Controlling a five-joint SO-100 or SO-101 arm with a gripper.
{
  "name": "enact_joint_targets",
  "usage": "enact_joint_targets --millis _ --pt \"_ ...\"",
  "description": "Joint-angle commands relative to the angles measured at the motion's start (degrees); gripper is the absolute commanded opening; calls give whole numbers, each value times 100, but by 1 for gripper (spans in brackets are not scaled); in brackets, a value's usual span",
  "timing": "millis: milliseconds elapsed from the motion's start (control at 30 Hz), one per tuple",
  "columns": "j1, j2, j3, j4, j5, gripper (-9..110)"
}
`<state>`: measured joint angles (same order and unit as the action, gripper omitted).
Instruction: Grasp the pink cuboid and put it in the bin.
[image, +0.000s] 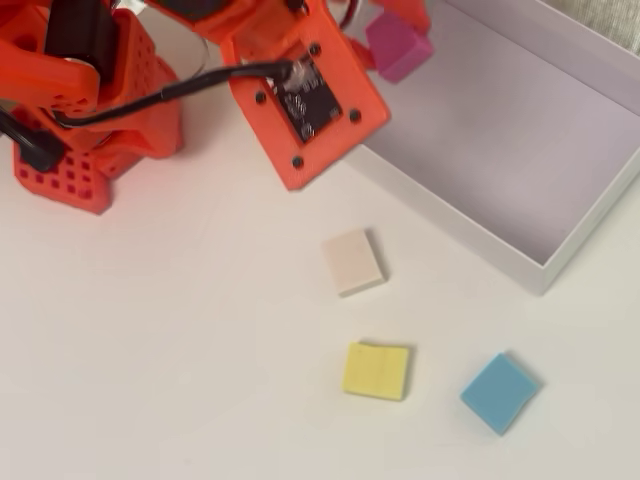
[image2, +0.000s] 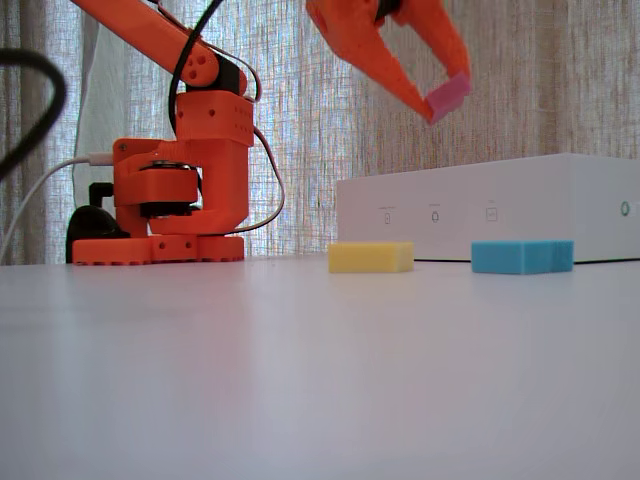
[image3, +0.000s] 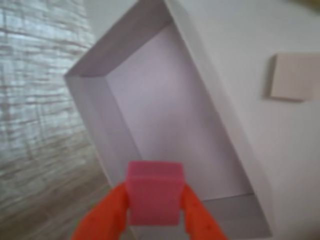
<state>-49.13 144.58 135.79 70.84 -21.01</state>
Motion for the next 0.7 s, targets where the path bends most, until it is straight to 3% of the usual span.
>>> enact_joint_targets --millis 0,467,667 --pt "-53 -35 62 -149 -18 -8" --pt "9 -105 193 -237 -53 2" --pt "44 -35 220 -686 -53 44"
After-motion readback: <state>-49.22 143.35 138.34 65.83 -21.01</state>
